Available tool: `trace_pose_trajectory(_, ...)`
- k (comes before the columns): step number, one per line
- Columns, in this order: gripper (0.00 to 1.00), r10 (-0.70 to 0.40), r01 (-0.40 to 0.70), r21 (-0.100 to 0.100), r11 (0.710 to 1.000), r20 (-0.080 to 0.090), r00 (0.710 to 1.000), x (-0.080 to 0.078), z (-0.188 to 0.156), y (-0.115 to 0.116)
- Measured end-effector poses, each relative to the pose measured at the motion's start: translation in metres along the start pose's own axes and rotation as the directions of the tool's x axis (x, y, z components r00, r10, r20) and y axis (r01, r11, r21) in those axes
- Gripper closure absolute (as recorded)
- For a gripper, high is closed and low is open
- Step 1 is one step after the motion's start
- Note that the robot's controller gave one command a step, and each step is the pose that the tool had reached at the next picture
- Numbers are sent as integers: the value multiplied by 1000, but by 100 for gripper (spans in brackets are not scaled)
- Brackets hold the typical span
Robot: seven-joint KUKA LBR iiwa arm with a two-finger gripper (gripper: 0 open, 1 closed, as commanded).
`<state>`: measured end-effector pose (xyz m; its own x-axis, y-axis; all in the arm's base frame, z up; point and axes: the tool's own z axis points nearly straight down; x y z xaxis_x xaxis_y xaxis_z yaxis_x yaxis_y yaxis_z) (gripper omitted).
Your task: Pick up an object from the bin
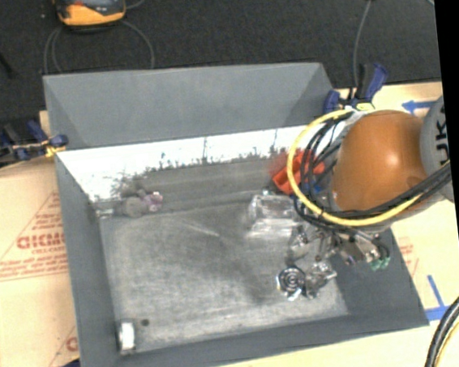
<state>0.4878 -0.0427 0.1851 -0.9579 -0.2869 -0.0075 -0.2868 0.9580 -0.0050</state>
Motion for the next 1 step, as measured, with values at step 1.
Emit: trace_pose_trajectory(1, 100, -290, 290, 0, 957, 1, 957, 9, -106, -26)
